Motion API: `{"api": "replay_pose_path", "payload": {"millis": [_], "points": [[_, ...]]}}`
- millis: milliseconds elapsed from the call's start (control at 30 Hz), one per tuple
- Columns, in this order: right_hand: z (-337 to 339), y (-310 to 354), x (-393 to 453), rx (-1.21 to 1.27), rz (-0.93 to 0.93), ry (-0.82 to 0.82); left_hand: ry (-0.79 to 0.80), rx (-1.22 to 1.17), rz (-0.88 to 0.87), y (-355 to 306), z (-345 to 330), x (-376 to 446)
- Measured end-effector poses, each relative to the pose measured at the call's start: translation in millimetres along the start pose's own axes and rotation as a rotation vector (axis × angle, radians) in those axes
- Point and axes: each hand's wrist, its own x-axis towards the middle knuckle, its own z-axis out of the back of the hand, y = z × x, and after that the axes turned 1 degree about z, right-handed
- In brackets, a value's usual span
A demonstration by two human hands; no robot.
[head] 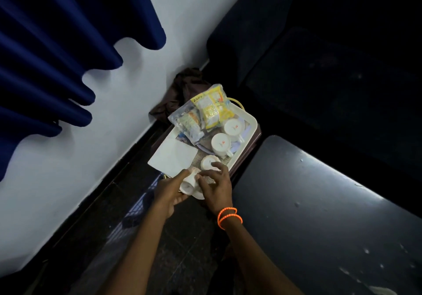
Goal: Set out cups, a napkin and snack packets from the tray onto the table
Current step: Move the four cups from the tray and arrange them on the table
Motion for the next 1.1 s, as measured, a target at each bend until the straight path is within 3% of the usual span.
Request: {"api": "replay_pose_path", "payload": {"millis": [133, 233, 367, 700, 867, 1100], "points": [[30, 0, 6, 0.453, -0.372, 0.057, 0.186, -0.176, -0.047, 8, -22, -7], [73, -20, 10, 0.608, -0.391, 0.136, 0.361, -0.12, -0.085, 15, -53, -8], [147, -54, 5, 0.419, -0.278, 0.136, 0.535, 0.124, -0.17, 34, -107, -14], [288, -153, -47, 0.073, -0.309, -0.124, 0.568, 0.803, -0.585, 141, -270, -41], [323, -201, -83, -0.004, -0.382, -0.222, 0.636, 0.973, -0.692, 194, -317, -55], [340, -229, -112, -0.052, -0.43, -0.248, 0.643, 1.081, -0.737, 239, -330, -60]]}}
